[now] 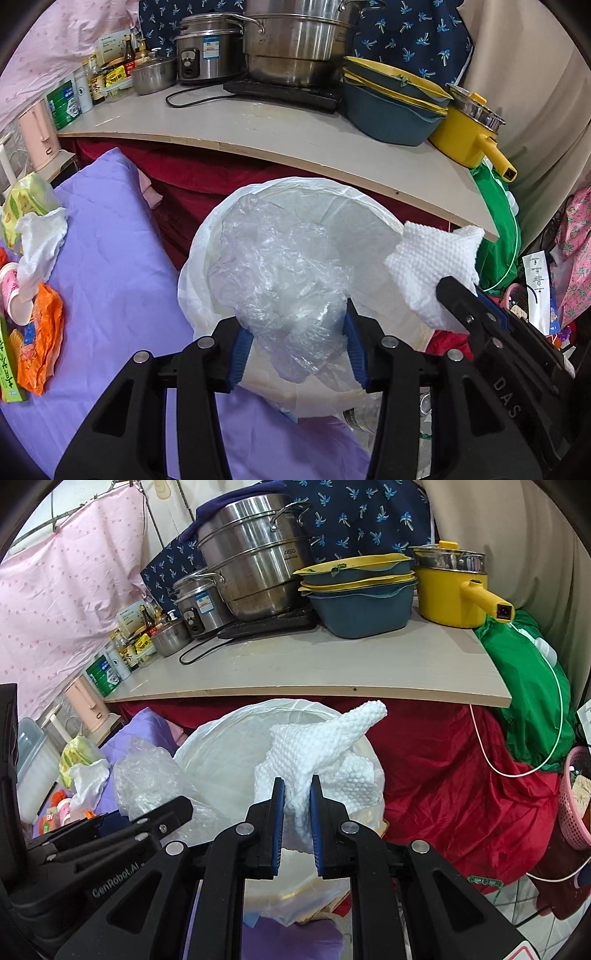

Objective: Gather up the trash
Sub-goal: 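Carry both items to the white-lined bin and open both tools to drop them, then move both tools back over the trash pile on the table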

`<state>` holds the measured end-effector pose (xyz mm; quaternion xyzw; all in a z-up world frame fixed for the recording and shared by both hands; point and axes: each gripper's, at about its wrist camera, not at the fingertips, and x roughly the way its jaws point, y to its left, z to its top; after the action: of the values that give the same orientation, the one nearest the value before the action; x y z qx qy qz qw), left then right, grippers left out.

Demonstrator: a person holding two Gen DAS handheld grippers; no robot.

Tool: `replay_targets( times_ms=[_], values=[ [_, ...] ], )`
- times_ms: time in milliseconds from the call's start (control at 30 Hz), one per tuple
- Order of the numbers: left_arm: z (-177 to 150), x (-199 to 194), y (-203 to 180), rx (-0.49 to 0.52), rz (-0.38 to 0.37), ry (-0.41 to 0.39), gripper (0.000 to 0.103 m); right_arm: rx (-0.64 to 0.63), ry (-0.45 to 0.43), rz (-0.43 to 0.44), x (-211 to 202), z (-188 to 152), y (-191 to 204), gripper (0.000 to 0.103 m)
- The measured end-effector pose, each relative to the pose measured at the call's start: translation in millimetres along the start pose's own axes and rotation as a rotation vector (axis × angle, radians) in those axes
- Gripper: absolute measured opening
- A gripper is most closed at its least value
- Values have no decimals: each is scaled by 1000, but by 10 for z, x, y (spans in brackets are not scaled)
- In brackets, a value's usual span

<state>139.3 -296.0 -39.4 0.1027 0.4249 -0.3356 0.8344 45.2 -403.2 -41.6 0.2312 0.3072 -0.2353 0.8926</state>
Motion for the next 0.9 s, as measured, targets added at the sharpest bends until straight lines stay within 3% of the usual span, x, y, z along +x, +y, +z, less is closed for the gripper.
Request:
replay_targets(
  times_ms=[233,300,367,467,900],
  values=[
    [18,91,179,-46,-1,10,60,13,20,15,217,40,53,20],
    [27,85,226,-54,16,-2,63,7,15,3,229,48,74,28],
    [39,71,297,-76,28,-9,74,13,7,-3,225,73,65,35],
    [63,38,388,-114,13,-19,83,33,-9,-3,183,115,16,50],
    [153,-37,248,-65,0,-51,83,66,-92,-27,-209,235,-119,59]
  ],
)
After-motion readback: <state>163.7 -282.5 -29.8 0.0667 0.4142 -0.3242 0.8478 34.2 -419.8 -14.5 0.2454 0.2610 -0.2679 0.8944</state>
